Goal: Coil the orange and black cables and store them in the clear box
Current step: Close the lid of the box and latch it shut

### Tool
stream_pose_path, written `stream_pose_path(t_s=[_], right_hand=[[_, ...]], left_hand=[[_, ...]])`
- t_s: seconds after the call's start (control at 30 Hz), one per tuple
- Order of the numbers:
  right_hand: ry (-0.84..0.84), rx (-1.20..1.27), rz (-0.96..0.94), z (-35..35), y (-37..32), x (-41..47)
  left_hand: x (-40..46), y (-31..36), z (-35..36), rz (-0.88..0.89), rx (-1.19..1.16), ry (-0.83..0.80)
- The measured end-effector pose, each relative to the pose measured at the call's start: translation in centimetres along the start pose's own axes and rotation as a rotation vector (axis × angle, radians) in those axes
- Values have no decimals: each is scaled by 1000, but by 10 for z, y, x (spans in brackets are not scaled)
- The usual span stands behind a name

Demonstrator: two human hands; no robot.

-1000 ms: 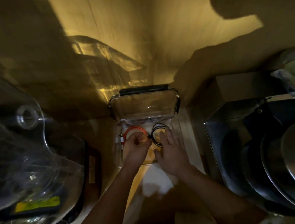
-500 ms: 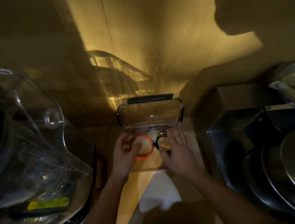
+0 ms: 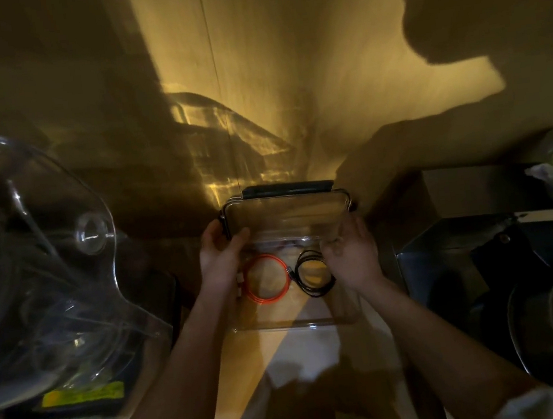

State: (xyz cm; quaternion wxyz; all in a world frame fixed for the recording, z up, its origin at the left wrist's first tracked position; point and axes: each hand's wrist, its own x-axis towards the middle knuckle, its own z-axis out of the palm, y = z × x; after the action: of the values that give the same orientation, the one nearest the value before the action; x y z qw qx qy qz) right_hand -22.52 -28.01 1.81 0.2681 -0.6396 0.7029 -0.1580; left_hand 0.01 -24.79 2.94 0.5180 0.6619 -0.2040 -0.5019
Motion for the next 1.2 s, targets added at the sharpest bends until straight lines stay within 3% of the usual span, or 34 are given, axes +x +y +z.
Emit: stream_pose_path(t_s=[0.13,0.3,0.73,1.2], right_hand=[[28,155,123,-5,2,6],[-66,372,175,-9,-3,16],[-117,687,370,-6,-3,33],[15,872,239,-24,-12,5]], left_hand=[[8,1,6,-13,-12,-11],[14,-4,9,-21,8,-4],[21,-3,14,-48,44,-16],[-6,17,1,-51,-151,48]])
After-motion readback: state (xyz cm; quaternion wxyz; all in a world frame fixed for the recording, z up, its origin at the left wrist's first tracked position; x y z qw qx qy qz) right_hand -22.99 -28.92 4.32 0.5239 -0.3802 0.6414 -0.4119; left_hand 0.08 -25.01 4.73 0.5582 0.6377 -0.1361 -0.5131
